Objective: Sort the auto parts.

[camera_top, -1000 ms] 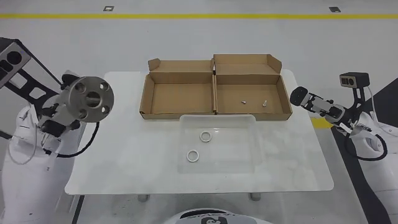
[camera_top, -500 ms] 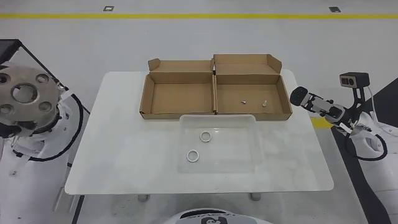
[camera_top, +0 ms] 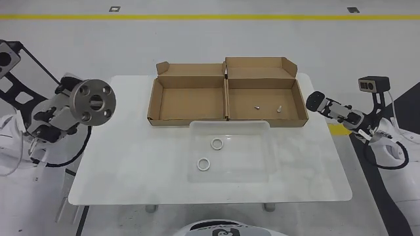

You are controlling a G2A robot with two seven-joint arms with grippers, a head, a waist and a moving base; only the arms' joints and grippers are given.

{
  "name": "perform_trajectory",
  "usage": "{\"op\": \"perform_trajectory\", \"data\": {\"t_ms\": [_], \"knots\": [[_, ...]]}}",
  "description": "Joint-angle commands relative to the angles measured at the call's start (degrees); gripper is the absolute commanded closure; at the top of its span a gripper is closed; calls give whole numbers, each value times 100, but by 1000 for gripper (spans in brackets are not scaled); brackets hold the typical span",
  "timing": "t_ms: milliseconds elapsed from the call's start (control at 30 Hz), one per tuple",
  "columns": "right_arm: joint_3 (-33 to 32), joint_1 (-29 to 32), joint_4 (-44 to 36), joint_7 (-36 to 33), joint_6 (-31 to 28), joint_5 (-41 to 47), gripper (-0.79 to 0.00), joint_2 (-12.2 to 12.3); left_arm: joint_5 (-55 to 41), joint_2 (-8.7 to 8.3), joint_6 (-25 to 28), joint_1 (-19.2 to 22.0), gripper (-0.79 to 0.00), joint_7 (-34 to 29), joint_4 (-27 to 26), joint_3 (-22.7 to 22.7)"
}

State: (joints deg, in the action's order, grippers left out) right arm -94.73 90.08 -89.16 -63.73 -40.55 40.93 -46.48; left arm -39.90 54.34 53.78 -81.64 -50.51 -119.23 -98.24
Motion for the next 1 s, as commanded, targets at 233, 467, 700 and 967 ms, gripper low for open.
{"op": "perform_trajectory", "data": {"t_ms": [233,467,700,967], "knots": [[0,0,0,0,0,0,-785,0,-404,-74,128,-108,0,129,19,60],[0,0,0,0,0,0,-785,0,-727,-107,64,-178,0,65,18,28],[0,0,0,0,0,0,-785,0,-760,-112,37,-189,0,38,16,18],[0,0,0,0,0,0,-785,0,-760,-112,37,-189,0,38,16,18]]}}
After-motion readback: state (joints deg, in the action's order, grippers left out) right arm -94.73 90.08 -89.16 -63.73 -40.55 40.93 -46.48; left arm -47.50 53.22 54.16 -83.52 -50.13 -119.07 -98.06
